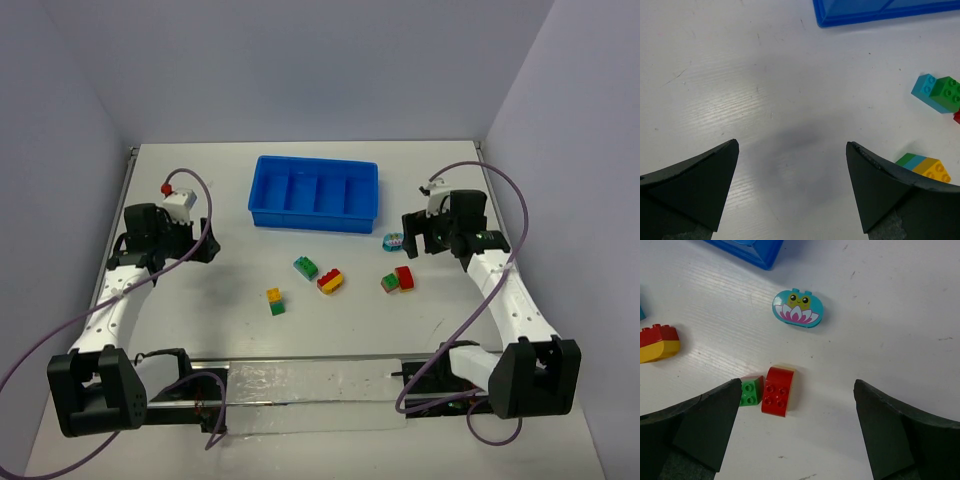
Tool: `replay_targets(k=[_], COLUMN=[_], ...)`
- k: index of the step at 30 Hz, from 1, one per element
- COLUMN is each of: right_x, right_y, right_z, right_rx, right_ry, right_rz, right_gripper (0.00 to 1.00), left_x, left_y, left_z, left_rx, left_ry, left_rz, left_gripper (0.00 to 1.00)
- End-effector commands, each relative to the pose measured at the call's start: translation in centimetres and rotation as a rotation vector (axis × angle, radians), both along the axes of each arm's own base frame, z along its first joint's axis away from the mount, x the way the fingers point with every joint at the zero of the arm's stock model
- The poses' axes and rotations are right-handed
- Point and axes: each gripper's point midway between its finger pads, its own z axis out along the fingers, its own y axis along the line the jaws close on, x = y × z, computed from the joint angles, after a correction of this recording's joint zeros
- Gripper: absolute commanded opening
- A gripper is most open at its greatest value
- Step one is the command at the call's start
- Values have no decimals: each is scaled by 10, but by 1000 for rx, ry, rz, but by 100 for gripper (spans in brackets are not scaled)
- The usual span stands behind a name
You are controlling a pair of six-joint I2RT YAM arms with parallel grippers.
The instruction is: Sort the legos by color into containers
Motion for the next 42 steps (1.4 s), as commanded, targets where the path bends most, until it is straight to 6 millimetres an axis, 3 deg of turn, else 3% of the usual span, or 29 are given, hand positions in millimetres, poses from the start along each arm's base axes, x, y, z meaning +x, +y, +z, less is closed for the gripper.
replay_targets(k=[1,11,18,26,35,42], right_x=[7,27,42,83,81,75], right_y=[10,19,29,31,43,41], right_z=[15,14,-4,-18,-59,-89], right_rx=[3,-107,-172,-239,-306,-322], right_ry=[-22,-33,-16,-6,25,86], right_rz=[111,442,820,968,1091,1127], right_gripper=[100,100,100,100,100,100], left_x=[0,-3,-6,-2,6,10], left_y=[-14,-27,-34,-27,-23,-23], left_z=[18,33,38,26,19,14], left_rx=[-30,-56,-65,-36,-29,-32], left_ry=[-37,-109,-162,-131,-105,-89], left_rz=[-107,-208,-260,-229,-209,-211], left_gripper=[99,99,99,99,99,99])
